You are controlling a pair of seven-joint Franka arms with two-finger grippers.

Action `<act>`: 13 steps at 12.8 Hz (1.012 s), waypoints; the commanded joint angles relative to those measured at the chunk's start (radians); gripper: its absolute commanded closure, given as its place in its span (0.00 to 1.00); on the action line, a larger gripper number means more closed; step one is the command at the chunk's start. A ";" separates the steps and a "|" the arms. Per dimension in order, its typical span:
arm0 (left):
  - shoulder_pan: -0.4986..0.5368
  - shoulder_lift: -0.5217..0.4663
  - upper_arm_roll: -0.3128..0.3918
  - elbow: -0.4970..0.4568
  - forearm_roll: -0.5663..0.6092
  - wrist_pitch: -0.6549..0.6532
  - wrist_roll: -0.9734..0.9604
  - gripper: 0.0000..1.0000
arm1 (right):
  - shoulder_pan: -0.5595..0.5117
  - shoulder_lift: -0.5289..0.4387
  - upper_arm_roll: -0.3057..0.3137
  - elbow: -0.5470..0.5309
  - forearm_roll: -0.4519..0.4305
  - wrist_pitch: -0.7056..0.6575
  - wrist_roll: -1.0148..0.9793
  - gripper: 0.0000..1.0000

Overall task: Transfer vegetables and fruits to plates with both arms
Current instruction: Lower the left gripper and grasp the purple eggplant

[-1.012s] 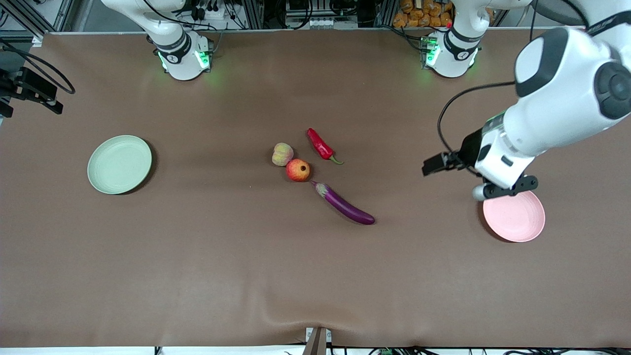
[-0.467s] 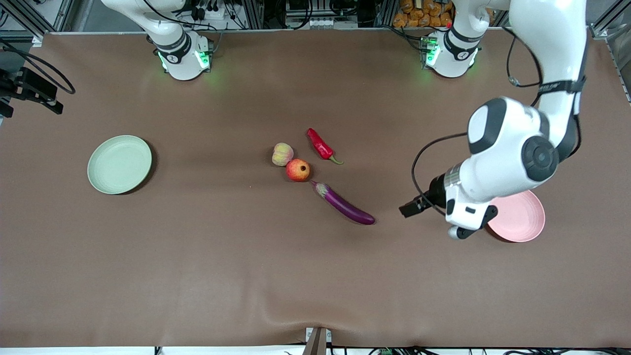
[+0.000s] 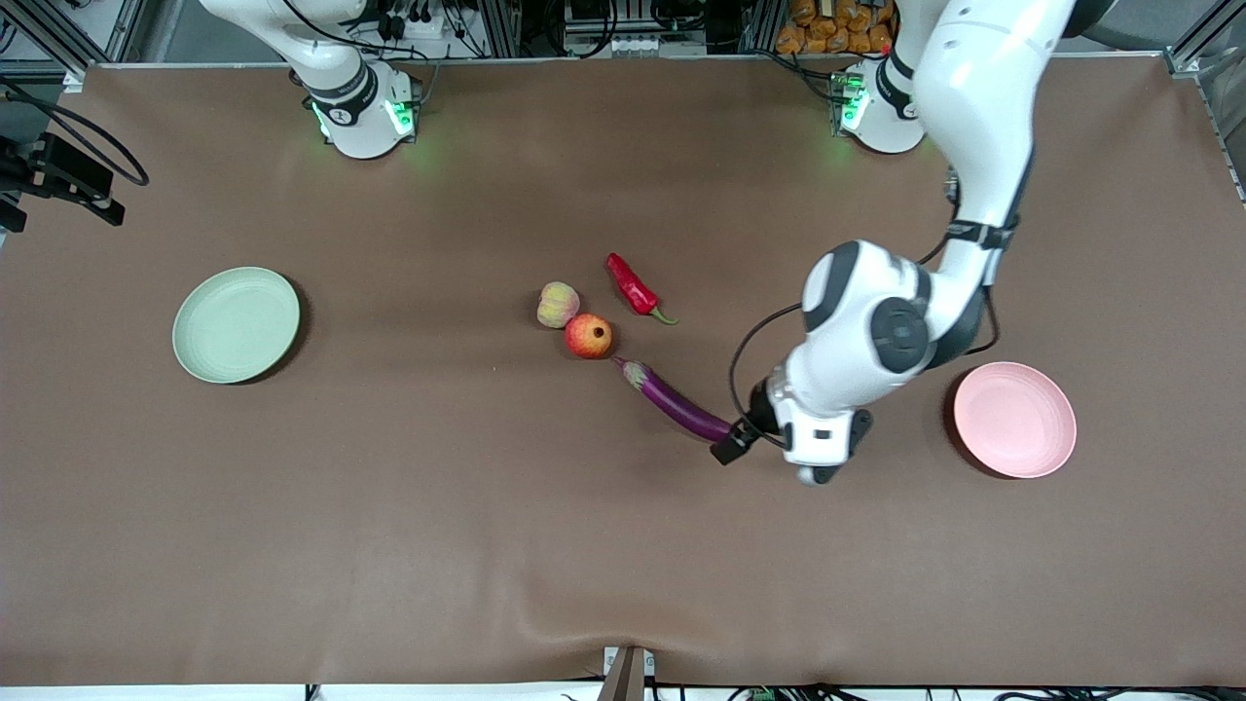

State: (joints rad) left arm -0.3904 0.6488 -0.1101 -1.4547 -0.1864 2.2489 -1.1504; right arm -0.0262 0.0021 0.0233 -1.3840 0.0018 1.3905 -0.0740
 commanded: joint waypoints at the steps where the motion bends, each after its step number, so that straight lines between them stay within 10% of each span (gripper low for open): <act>1: -0.040 0.011 0.018 -0.010 0.137 -0.034 -0.157 0.00 | -0.004 -0.005 0.001 -0.001 0.014 -0.002 -0.009 0.00; 13: -0.104 0.163 0.024 0.010 0.214 0.021 -0.548 0.00 | -0.003 -0.004 0.001 -0.001 0.014 -0.002 -0.007 0.00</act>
State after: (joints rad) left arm -0.4854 0.7885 -0.0912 -1.4702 0.0036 2.2481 -1.6699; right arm -0.0262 0.0021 0.0233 -1.3840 0.0021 1.3904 -0.0740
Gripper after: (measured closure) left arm 0.000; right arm 0.000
